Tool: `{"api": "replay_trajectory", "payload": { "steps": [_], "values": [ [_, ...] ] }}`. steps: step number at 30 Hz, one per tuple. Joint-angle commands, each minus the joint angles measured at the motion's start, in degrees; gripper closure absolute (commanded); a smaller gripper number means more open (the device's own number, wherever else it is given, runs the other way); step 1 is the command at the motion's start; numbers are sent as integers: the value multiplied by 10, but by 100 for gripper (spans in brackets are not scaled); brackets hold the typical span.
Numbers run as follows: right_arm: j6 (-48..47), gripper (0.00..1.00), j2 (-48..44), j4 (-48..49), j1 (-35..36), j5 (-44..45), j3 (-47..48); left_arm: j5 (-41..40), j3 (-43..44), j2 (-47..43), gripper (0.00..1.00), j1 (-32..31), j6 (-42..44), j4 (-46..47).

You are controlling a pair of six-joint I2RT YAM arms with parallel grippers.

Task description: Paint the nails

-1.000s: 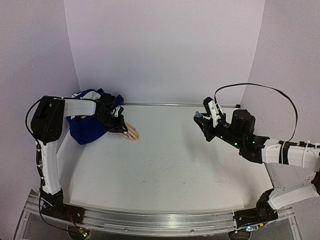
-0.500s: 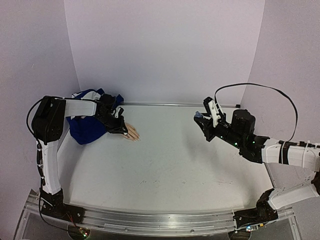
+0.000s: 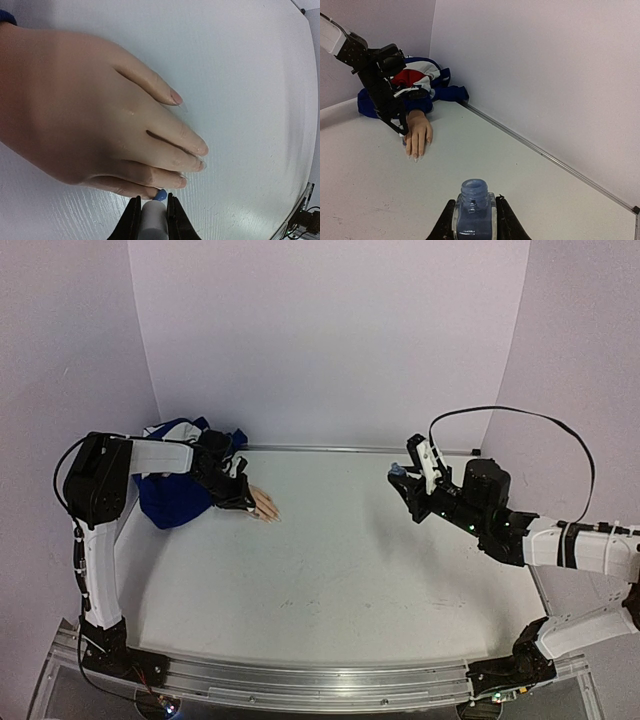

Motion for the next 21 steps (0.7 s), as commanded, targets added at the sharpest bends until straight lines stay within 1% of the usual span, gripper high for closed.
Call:
{"api": "replay_trajectory", "payload": {
  "steps": [1,11,21],
  "values": [
    [6,100,0,41,-3,-9,19,12,-7,-14,100,2,10,13],
    [8,100,0,41,-3,-10,18,23,-3,-14,100,1,6,16],
    [10,100,0,42,-4,-12,16,22,-14,-49,100,1,1,24]
  ]
}}
